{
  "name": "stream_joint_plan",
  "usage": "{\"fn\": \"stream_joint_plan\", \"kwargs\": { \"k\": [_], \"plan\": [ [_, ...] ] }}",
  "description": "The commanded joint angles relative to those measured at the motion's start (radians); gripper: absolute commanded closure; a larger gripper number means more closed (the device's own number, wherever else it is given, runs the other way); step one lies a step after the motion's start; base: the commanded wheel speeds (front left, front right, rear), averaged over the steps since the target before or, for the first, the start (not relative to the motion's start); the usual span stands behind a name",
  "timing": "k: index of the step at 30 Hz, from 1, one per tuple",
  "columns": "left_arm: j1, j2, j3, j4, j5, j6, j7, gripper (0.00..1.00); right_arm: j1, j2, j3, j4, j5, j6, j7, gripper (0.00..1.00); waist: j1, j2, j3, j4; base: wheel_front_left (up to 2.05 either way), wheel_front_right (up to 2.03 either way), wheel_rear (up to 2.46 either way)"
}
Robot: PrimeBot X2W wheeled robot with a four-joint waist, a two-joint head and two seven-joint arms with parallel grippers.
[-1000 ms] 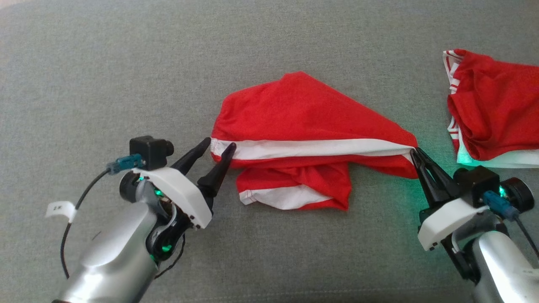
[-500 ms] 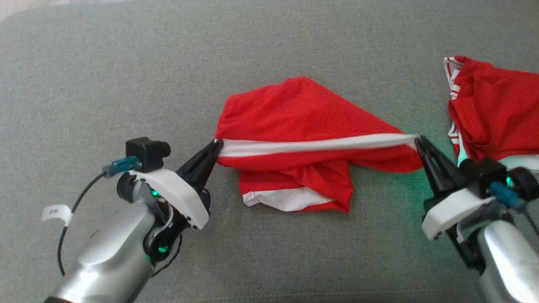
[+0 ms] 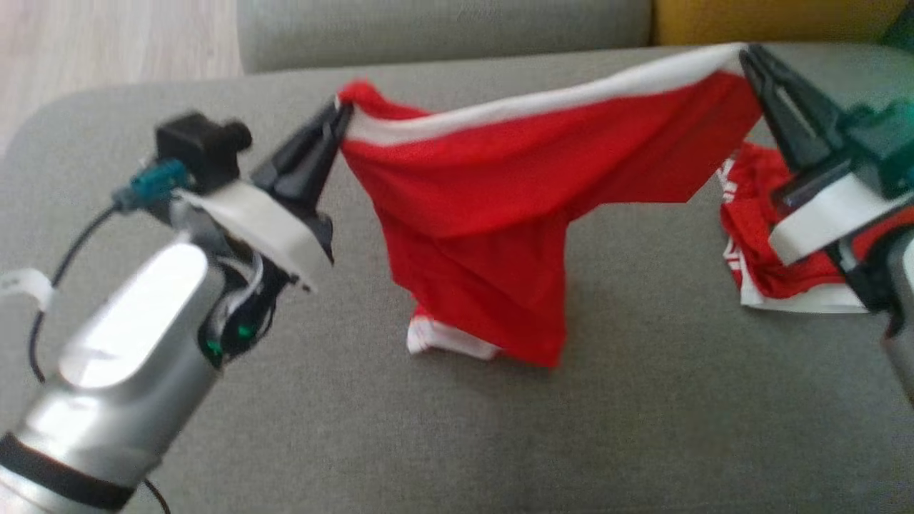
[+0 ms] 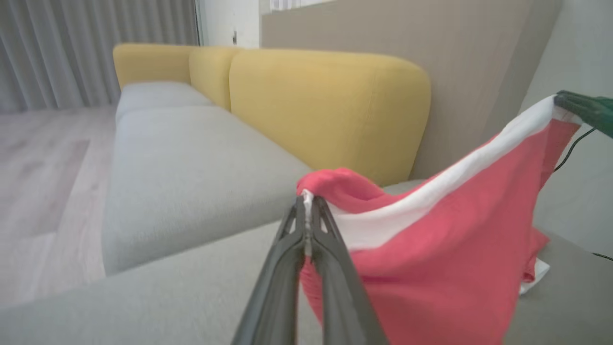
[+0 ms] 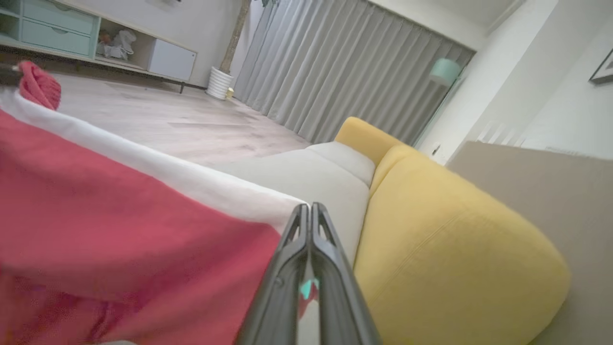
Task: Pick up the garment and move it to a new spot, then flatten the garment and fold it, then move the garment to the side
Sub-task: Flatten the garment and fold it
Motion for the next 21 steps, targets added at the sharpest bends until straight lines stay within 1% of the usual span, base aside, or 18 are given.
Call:
{"fn": "stream_joint_plan", "kwargs": {
  "k": [1,4,7,12,15,17,19,20,21],
  "plan": [
    [-0.075,0.047,0.059,-0.057,0.011,0.02,0.009,1.0,-0.034,-0.032,0.016,-0.039,0.011,-0.001,0.016,1.0,0.0,0.0,-0.043,-0.008,0.0,0.0,0.0],
    [-0.076,0.079,0.076,-0.134,0.017,0.066,0.044,1.0,-0.054,-0.055,0.044,-0.072,0.03,-0.001,0.064,1.0,0.0,0.0,-0.091,-0.014,0.0,0.0,0.0],
    [-0.035,0.123,0.091,-0.23,-0.001,0.113,0.092,1.0,-0.034,-0.078,0.052,-0.134,0.059,-0.001,0.12,1.0,0.0,0.0,-0.122,-0.022,0.0,0.0,0.0],
    [0.025,0.213,0.098,-0.408,-0.005,0.181,0.182,1.0,0.009,-0.116,0.013,-0.254,0.081,-0.001,0.205,1.0,0.0,0.0,-0.133,-0.026,0.0,0.0,0.0],
    [0.021,0.251,0.112,-0.478,0.0,0.212,0.224,1.0,0.013,-0.127,-0.011,-0.3,0.094,-0.001,0.245,1.0,0.0,0.0,-0.124,-0.025,0.0,0.0,0.0],
    [0.0,0.267,0.121,-0.492,0.006,0.222,0.245,1.0,-0.005,-0.136,-0.018,-0.311,0.101,-0.001,0.263,1.0,0.0,0.0,-0.107,-0.024,0.0,0.0,0.0],
    [-0.015,0.271,0.123,-0.49,0.009,0.221,0.256,1.0,-0.02,-0.137,-0.015,-0.309,0.113,-0.001,0.272,1.0,0.0,0.0,-0.093,-0.025,0.0,0.0,0.0],
    [-0.033,0.271,0.127,-0.484,0.007,0.219,0.266,1.0,-0.042,-0.137,-0.01,-0.302,0.128,-0.001,0.279,1.0,0.0,0.0,-0.073,-0.027,0.0,0.0,0.0],
    [-0.081,0.259,0.136,-0.452,0.002,0.207,0.277,1.0,-0.106,-0.149,0.017,-0.273,0.146,-0.001,0.288,1.0,0.0,0.0,-0.028,-0.028,0.0,0.0,0.0]
  ]
}}
